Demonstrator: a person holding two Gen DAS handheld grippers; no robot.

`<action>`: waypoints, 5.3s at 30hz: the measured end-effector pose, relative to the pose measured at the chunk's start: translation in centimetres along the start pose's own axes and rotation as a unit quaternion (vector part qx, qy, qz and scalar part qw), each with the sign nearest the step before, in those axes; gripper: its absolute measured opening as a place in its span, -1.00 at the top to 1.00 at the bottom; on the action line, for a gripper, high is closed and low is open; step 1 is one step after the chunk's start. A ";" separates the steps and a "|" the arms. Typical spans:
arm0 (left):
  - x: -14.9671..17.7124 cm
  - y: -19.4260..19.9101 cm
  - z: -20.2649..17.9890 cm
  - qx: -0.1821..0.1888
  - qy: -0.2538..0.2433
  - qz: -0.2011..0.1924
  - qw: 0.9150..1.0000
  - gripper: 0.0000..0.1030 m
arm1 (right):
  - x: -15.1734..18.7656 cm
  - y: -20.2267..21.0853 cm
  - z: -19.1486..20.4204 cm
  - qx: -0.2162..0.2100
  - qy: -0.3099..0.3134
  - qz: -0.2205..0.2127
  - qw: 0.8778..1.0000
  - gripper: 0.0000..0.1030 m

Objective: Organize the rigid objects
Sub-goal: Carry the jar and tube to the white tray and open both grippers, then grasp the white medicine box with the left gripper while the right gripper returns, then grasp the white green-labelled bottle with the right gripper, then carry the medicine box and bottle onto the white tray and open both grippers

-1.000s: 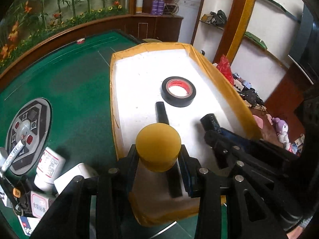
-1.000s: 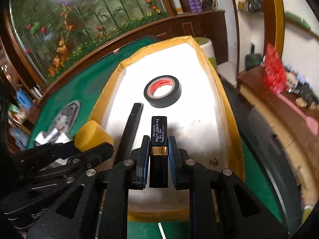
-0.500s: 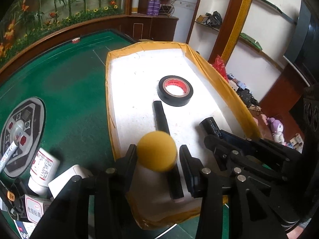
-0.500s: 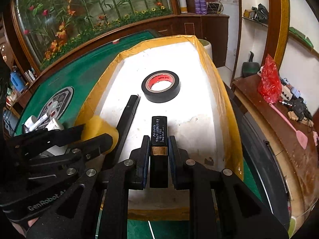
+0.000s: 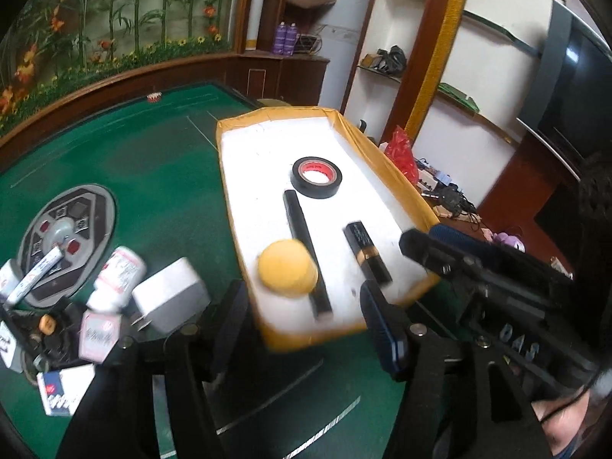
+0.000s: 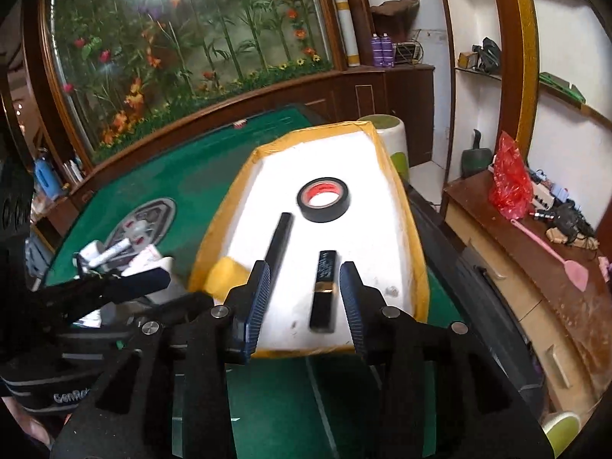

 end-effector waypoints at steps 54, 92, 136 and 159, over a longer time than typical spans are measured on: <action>5.7 5.0 13.9 -0.088 -0.099 0.041 0.990 0.17 | 5.6 -2.5 17.4 -0.283 0.065 0.075 0.954 0.09; 7.0 8.0 24.2 -0.185 0.106 0.017 0.977 0.15 | 4.2 -8.8 27.0 -0.116 0.258 0.135 0.950 0.34; 5.6 9.0 20.2 -0.047 0.136 -0.034 0.989 0.32 | 3.1 -5.8 23.5 -0.224 0.110 0.043 0.967 0.34; 2.5 7.1 10.2 -0.012 0.068 -0.022 0.997 0.32 | 2.0 -3.7 13.1 -0.189 0.033 0.006 0.981 0.34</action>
Point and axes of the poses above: each gripper's, at about its wrist camera, not at the fingertips, and y roughly against the way its jaws point, z to its left, x to its underside, the point moved 6 cm from there along -y, roughly the way its jaws point, and after that the axes turned 14 degrees about y, right-handed, at the moved point
